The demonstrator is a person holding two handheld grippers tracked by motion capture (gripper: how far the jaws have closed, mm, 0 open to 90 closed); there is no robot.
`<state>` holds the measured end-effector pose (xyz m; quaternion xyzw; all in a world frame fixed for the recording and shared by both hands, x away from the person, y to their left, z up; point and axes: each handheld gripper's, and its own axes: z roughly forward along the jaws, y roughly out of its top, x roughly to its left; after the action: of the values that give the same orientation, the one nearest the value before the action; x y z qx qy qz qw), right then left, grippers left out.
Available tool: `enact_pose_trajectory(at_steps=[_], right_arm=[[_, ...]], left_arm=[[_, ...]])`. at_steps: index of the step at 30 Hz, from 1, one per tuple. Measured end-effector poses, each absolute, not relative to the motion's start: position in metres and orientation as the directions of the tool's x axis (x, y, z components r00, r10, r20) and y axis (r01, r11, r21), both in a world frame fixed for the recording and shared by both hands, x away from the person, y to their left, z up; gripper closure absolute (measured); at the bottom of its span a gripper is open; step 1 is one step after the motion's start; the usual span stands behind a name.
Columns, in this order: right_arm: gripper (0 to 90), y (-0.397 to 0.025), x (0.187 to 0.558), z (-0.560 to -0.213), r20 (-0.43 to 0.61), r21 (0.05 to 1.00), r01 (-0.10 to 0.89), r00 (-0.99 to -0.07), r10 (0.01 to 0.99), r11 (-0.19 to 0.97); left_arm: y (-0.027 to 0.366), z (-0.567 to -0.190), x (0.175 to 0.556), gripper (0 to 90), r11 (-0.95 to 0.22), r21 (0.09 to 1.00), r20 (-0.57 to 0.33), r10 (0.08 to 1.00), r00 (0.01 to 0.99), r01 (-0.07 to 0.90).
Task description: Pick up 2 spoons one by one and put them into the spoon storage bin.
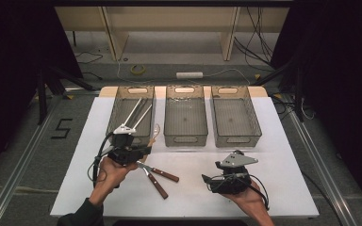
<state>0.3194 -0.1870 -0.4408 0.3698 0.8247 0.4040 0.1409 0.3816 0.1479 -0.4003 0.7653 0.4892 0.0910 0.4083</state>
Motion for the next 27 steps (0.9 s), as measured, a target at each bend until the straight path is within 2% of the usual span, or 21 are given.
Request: enact_pose_trajectory(at_steps=[9,21,27], right_arm=[[31.3,-0.187,0.319,-0.440,0.072,0.779,0.489,-0.693,0.717,0.394],[30.6,-0.187,0.318,-0.439,0.077,0.785,0.483,-0.698,0.712,0.389],[30.6,-0.187,0.318,-0.439,0.076,0.783,0.484,-0.698,0.712,0.391]], left_arm=[[0.129,-0.394,0.407,75.9,-0.175,0.732,-0.280,0.805,0.524,0.659],[0.108,-0.384,0.438,75.9,-0.191,0.759,-0.242,0.804,0.543,0.622],[0.107,-0.384,0.451,75.9,-0.159,0.765,-0.266,0.805,0.531,0.624]])
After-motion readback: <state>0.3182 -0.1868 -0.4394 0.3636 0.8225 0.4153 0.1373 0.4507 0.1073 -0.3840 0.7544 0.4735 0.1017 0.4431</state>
